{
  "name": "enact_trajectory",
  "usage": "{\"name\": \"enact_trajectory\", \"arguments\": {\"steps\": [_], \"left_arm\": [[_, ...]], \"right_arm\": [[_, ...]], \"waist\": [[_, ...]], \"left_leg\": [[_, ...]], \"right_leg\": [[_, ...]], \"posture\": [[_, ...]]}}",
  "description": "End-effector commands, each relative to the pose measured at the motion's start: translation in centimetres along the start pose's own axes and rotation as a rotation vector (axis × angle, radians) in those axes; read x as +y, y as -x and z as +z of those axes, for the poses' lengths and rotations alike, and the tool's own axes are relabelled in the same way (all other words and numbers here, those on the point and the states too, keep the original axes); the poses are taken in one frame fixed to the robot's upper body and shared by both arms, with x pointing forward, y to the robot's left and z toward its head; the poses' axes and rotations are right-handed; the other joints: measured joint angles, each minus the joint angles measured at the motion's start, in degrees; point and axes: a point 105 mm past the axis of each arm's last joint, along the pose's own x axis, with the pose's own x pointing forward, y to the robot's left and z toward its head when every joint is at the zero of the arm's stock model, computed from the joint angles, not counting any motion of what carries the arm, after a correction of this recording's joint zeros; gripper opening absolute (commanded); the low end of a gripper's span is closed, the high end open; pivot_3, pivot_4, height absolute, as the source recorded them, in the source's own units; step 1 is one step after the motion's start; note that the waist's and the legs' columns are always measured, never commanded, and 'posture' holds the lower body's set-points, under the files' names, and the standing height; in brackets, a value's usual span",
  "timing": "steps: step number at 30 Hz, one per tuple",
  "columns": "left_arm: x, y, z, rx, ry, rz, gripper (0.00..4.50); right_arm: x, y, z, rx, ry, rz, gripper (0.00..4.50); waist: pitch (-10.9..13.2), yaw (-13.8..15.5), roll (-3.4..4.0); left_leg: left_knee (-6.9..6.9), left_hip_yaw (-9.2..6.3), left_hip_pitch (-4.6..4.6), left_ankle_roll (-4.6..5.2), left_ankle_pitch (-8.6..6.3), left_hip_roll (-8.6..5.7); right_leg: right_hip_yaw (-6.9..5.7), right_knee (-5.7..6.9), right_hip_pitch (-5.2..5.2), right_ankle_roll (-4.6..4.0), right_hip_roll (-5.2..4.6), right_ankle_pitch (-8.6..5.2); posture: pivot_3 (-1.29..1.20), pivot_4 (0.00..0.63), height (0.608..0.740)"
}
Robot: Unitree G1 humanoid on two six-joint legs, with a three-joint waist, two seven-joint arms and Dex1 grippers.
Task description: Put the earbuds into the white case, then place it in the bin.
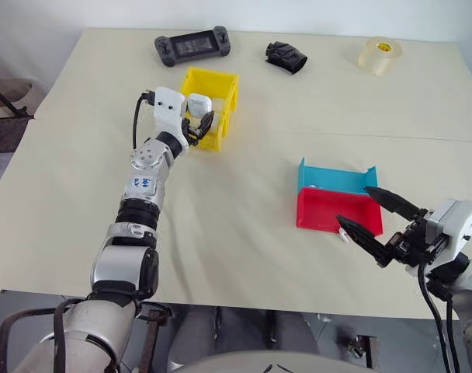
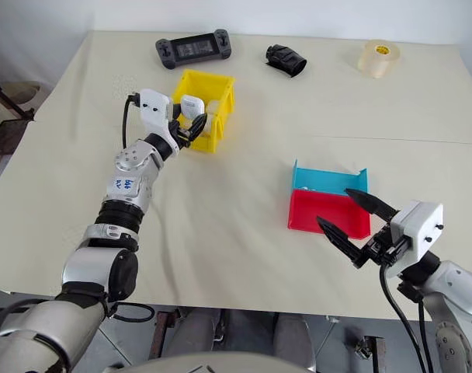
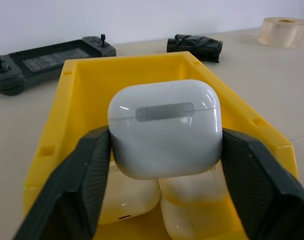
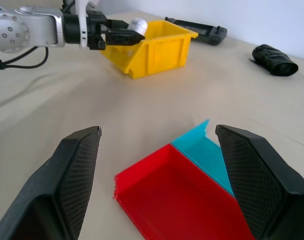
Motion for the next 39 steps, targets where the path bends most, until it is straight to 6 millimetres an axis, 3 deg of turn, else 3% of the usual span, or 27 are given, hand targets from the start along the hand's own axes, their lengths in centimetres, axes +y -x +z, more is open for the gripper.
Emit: {"name": "enact_trajectory", "arguments": {"steps": [1,3,10,15,22,26,29,31,35,39], "left_arm": [[-0.6,-0.4,2.4,-0.095,-0.029,-0.020,4.48],[-0.6,-0.3,2.1,-0.079,-0.041,-0.012,4.48],[-3.1,2.2,4.4,-0.212,-0.112,-0.132,4.48],[-3.0,5.6,5.2,-0.230,-0.088,-0.196,4.48],[-4.1,14.7,1.9,-0.062,-0.190,-0.643,4.48],[-3.3,17.4,1.2,-0.031,-0.218,-0.666,4.48],[-1.8,19.9,0.6,0.018,-0.219,-0.659,4.50],[-1.1,20.5,0.3,0.061,-0.237,-0.635,4.50],[-0.4,20.3,0.5,0.048,-0.276,-0.562,4.50],[0.0,19.8,0.7,0.029,-0.303,-0.522,4.50]], "right_arm": [[0.7,-0.3,1.0,-0.042,0.018,0.012,3.86],[0.8,-0.3,0.9,-0.042,0.011,0.017,3.86],[0.9,-0.4,0.7,-0.043,-0.003,0.025,3.86],[0.4,-0.5,0.5,-0.034,0.005,0.043,3.86],[-1.3,0.6,-0.1,0.036,0.002,0.110,3.86],[-1.7,0.6,-0.3,0.052,-0.003,0.140,3.86],[-2.4,0.5,-0.1,0.056,-0.024,0.170,4.43],[-2.0,1.2,-0.6,0.106,-0.102,0.235,4.47],[-3.6,1.0,-0.5,0.074,0.031,0.175,4.47],[-3.9,1.1,-0.6,0.077,0.050,0.176,4.47]], "waist": [[0.00,0.00,0.00],[0.00,0.02,-0.01],[-0.01,-0.04,-0.01],[-0.02,-0.30,0.02],[-0.05,-0.80,0.07],[-0.05,0.11,0.07],[-0.05,-0.15,0.07],[-0.05,-0.20,0.08],[-0.04,-0.02,0.10],[-0.04,-0.06,0.10]], "left_leg": [[0.00,0.00,0.00,0.00,0.00,0.00],[0.01,0.00,0.00,0.00,0.00,0.00],[0.00,0.00,0.00,-0.01,0.01,0.03],[-0.02,0.04,0.02,-0.05,0.02,0.15],[-0.19,0.15,0.32,-0.07,0.00,0.38],[-0.20,0.15,0.54,-0.06,-0.01,0.39],[-0.19,0.16,0.56,-0.05,-0.05,0.36],[-0.26,0.16,0.59,-0.05,-0.06,0.39],[-0.28,0.19,0.60,-0.04,-0.06,0.39],[-0.28,0.21,0.61,-0.04,-0.06,0.38]], "right_leg": [[0.00,0.00,0.00,0.00,0.00,0.00],[0.00,0.00,0.00,0.00,-0.01,0.00],[0.03,0.02,-0.01,0.01,-0.02,0.00],[0.09,0.02,-0.03,0.00,0.03,0.00],[0.19,-0.06,0.17,-0.03,0.04,-0.01],[0.23,-0.20,0.43,-0.06,-0.03,-0.02],[0.26,-0.32,0.45,-0.06,-0.09,-0.02],[0.25,-0.31,0.44,-0.06,-0.07,-0.02],[0.24,-0.33,0.46,-0.06,-0.07,-0.03],[0.25,-0.28,0.43,-0.06,-0.08,-0.03]], "posture": [[0.00,0.150,0.740],[0.00,0.150,0.740],[0.00,0.150,0.740],[0.00,0.150,0.740],[0.00,0.150,0.740],[0.00,0.150,0.740],[0.00,0.150,0.740],[0.00,0.150,0.740],[0.00,0.150,0.740],[0.00,0.150,0.740]]}}
